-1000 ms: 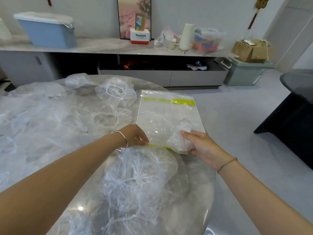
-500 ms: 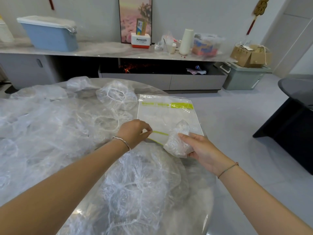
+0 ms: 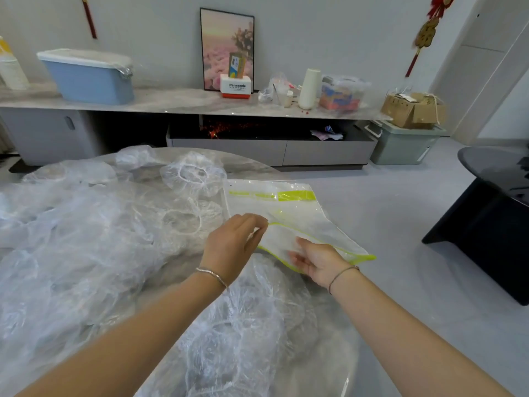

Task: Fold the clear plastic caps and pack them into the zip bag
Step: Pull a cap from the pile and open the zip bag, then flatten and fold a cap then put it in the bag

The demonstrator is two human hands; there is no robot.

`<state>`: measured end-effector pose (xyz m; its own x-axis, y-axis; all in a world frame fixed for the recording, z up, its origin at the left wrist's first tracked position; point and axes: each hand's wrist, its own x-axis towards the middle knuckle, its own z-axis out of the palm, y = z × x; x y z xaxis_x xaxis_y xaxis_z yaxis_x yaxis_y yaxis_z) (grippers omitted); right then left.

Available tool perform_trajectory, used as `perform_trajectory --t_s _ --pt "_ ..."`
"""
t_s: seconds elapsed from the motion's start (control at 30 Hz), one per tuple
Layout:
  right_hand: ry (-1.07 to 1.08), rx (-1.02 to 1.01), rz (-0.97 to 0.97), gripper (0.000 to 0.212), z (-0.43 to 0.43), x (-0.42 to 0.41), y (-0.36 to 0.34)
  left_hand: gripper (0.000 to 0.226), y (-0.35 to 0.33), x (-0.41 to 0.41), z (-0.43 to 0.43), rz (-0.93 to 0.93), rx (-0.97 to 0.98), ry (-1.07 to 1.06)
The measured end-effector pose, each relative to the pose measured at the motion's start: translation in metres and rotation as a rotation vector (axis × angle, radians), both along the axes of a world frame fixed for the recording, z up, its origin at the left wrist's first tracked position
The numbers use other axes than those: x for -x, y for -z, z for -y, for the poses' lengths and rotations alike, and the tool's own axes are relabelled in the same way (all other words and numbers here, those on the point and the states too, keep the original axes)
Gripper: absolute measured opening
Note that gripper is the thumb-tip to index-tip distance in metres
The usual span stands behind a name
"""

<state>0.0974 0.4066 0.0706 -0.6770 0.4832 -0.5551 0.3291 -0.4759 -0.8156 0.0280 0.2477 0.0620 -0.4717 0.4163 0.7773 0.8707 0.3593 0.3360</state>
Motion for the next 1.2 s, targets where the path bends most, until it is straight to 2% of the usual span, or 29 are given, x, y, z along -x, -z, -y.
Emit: perform_trajectory --t_s 0.1,0.17,0.23,0.33,0.4,0.43,0.47,0.53,0.67,0.7,0.77,0.8,0.83,0.93,1.07,1.2 --pt "-0.069 0.075 -0.096 0.015 0.005 0.020 0.007 0.007 0.006 -0.009 0.004 -0.054 0.010 0.062" --pt "-0.186 -0.118 -0.077 0.023 0.014 0.041 0.015 0.009 0.009 -0.011 0.006 -0.072 0.014 0.096" --pt "-0.203 -0.265 -0.019 0.025 0.023 0.061 0.020 0.015 0.015 -0.010 0.007 -0.095 0.037 0.126" --pt "-0.195 -0.382 -0.022 0.011 0.022 0.083 0.034 0.015 0.025 -0.007 0.005 -0.157 0.098 0.135" --pt "-0.279 -0.557 0.060 0.033 0.017 0.087 0.037 0.016 0.028 -0.004 0.001 -0.167 0.118 0.084" --pt "-0.342 -0.653 0.095 0.039 0.015 0.085 0.037 0.015 0.029 -0.001 -0.001 -0.153 0.118 0.053" --pt "-0.393 -0.696 0.101 0.034 0.012 0.077 0.034 0.011 0.029 0.002 -0.003 -0.132 0.114 0.025" --pt "-0.483 -0.680 0.090 0.022 0.010 0.052 0.024 0.007 0.029 0.008 -0.008 -0.074 0.099 -0.007" --pt "-0.622 -0.868 0.101 0.048 -0.008 -0.008 0.008 0.016 0.023 0.012 -0.023 0.086 0.120 -0.055" --pt "-0.629 -0.908 0.070 0.047 -0.011 -0.022 0.001 0.021 0.019 0.010 -0.026 0.137 0.169 -0.070" --pt "-0.591 -0.919 0.024 0.024 -0.014 -0.046 -0.009 0.026 0.010 0.003 -0.026 0.328 0.389 -0.041" --pt "-0.582 -0.914 0.020 0.020 -0.015 -0.052 -0.012 0.032 0.011 0.001 -0.023 0.385 0.498 -0.029" --pt "-0.594 -0.900 0.007 0.020 -0.012 -0.061 -0.015 0.039 0.010 -0.004 -0.017 0.425 0.606 -0.017" --pt "-0.673 -0.925 0.036 0.018 0.001 -0.075 -0.014 0.060 0.004 -0.021 0.013 0.425 0.689 -0.013" --pt "-0.805 -0.954 0.030 0.020 0.034 -0.085 -0.017 0.119 -0.003 -0.054 0.091 0.497 0.912 -0.012" --pt "-0.957 -1.157 0.023 0.033 0.075 -0.099 -0.022 0.123 -0.004 -0.088 0.174 0.650 1.173 0.033"
